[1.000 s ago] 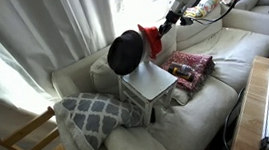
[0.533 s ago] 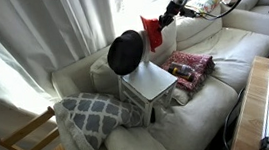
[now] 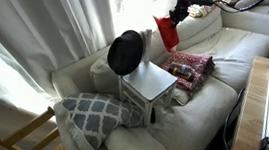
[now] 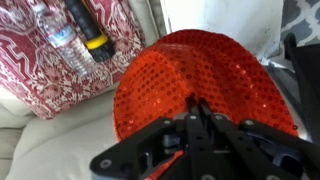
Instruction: Put the red hat on the seat of the white chair and then put the black hat on the red hat
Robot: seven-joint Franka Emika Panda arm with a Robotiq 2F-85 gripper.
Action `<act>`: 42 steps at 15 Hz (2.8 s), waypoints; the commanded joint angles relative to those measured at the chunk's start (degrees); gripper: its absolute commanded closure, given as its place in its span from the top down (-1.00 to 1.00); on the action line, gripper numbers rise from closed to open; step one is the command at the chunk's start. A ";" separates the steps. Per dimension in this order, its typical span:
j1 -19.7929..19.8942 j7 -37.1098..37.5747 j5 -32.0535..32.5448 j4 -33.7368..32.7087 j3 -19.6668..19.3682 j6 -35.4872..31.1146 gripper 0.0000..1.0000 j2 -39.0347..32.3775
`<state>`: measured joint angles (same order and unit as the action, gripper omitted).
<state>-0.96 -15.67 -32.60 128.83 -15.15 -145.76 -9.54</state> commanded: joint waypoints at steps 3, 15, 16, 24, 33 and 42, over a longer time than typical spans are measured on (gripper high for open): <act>2.36 9.65 7.92 0.58 3.09 12.35 -0.90 5.16; 0.33 28.39 10.24 2.91 9.73 14.38 -0.98 7.04; -0.25 33.02 11.08 2.80 11.00 14.31 -0.98 6.11; -2.69 57.63 7.06 -2.64 15.67 15.47 -0.98 -4.34; -1.38 67.54 -7.95 -14.52 16.39 13.05 -0.98 -18.64; -1.10 76.89 -10.18 -21.57 15.21 11.67 -0.98 -27.59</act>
<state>-2.81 59.75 -40.64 110.14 -0.50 -133.03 -34.20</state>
